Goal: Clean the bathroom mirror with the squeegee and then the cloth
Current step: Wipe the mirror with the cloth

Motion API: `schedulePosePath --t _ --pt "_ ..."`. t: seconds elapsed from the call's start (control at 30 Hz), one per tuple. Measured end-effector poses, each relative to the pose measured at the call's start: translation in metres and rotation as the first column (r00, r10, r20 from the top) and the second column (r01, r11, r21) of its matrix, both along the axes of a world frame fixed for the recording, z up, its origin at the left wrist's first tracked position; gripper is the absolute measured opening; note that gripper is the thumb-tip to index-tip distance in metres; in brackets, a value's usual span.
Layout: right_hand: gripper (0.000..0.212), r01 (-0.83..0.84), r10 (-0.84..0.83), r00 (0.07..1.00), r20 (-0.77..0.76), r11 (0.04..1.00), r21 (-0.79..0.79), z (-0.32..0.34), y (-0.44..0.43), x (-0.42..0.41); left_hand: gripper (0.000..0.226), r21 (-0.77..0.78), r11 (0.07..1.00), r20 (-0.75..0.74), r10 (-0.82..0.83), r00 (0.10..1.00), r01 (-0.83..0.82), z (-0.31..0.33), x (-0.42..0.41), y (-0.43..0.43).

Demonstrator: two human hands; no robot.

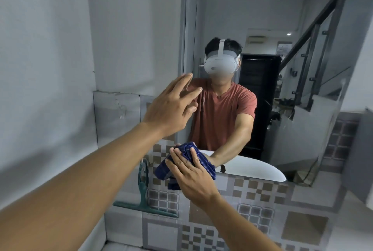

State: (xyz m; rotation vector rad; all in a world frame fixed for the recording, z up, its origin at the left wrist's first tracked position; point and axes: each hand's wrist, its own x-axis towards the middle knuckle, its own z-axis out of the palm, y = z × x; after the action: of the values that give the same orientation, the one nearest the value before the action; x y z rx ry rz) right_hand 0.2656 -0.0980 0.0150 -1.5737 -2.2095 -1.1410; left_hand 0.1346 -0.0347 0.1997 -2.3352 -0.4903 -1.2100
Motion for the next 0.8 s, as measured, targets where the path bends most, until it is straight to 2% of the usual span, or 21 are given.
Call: schedulePosePath --t 0.07,0.17,0.27,0.33,0.4,0.43,0.47,0.53,0.6,0.8 --pt "0.051 -0.064 0.06 0.996 -0.065 0.996 -0.062 0.005 -0.004 -0.008 0.046 -0.04 0.999 0.013 0.0 1.0 0.001 -0.008 -0.011 -0.001" --pt "0.047 -0.192 0.129 0.911 -0.393 0.973 -0.127 0.016 -0.013 -0.025 0.041 -0.163 0.987 0.05 0.007 0.999 0.002 -0.019 -0.033 -0.004" --pt "0.045 -0.209 0.156 0.796 -0.585 0.978 -0.023 0.03 -0.021 -0.038 0.032 -0.353 0.935 0.194 0.055 0.979 0.017 -0.032 -0.055 -0.016" --pt "0.047 -0.198 0.179 0.751 -0.636 0.979 0.041 0.04 -0.024 -0.044 0.042 -0.582 0.813 0.204 0.17 0.964 -0.021 -0.04 -0.065 -0.027" --pt "0.05 -0.196 0.198 0.739 -0.643 0.978 0.076 0.05 -0.026 -0.052 0.061 -0.826 0.563 0.127 0.219 0.967 -0.018 -0.043 -0.075 -0.037" --pt "0.051 -0.199 0.203 0.735 -0.647 0.977 0.08 0.054 -0.027 -0.056 0.062 -0.901 0.433 0.107 0.203 0.973 0.009 -0.042 -0.081 -0.041" --pt "0.052 -0.207 0.207 0.728 -0.654 0.975 0.077 0.057 -0.029 -0.06 0.057 -0.939 0.342 0.1 0.171 0.98 0.036 -0.04 -0.088 -0.045" --pt "0.051 -0.229 0.218 0.722 -0.657 0.971 0.07 0.063 -0.033 -0.068 0.035 -0.958 0.272 0.117 0.089 0.989 0.089 -0.034 -0.103 -0.052" --pt "0.053 -0.266 0.236 0.723 -0.65 0.962 0.053 0.067 -0.038 -0.076 0.018 -0.941 0.311 0.148 0.021 0.989 0.134 -0.028 -0.117 -0.058" --pt "0.083 -0.26 0.188 0.753 -0.631 0.965 -0.023 0.093 -0.055 -0.094 0.018 -0.816 0.574 0.08 -0.01 0.997 0.071 -0.017 -0.139 -0.065"
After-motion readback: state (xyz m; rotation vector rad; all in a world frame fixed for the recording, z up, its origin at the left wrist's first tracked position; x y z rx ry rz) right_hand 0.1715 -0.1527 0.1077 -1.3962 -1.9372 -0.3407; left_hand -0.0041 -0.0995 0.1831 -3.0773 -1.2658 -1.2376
